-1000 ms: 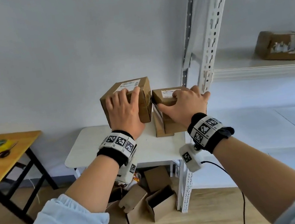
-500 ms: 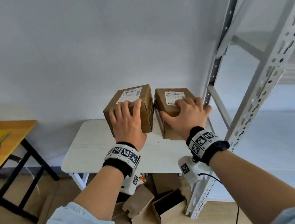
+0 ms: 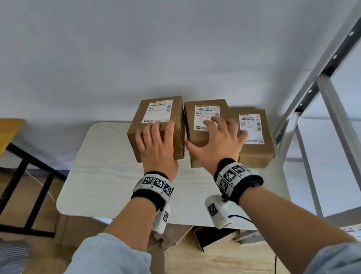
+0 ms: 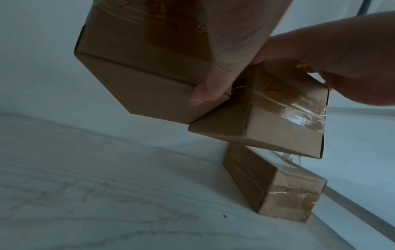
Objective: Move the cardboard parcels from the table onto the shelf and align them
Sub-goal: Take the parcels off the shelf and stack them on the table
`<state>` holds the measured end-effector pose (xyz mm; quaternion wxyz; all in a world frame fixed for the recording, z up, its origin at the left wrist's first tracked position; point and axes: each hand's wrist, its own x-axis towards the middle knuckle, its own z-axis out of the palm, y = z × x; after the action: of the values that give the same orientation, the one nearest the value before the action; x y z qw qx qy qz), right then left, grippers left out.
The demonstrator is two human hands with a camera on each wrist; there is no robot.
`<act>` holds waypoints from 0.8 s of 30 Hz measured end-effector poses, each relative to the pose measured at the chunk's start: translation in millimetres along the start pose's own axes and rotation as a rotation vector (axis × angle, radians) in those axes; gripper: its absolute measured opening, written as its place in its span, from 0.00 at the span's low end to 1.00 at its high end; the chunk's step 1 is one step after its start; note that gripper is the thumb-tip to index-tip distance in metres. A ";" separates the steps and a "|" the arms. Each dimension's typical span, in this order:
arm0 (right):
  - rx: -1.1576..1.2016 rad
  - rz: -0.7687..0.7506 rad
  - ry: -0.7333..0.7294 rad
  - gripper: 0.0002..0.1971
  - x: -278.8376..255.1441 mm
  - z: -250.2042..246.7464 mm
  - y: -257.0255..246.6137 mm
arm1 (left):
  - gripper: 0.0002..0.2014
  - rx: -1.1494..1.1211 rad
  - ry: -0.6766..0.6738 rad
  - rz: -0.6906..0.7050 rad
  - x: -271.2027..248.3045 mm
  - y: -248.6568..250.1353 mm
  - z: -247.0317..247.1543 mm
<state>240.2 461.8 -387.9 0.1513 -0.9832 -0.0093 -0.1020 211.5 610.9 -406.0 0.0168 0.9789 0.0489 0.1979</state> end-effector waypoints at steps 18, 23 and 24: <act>-0.022 0.017 -0.164 0.37 32.5 112.0 45.9 | 0.48 -0.021 -0.184 0.034 25.0 14.7 116.0; -0.126 -0.063 -0.342 0.46 25.8 110.9 46.3 | 0.49 0.070 -0.457 0.146 8.9 26.3 121.5; -0.157 -0.087 -0.362 0.47 25.1 109.0 47.7 | 0.50 0.080 -0.495 0.155 6.2 27.9 119.1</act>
<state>288.6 448.5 -498.6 0.0657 -0.9929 -0.0706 0.0694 266.0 582.2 -511.8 -0.0256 0.9982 -0.0238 -0.0488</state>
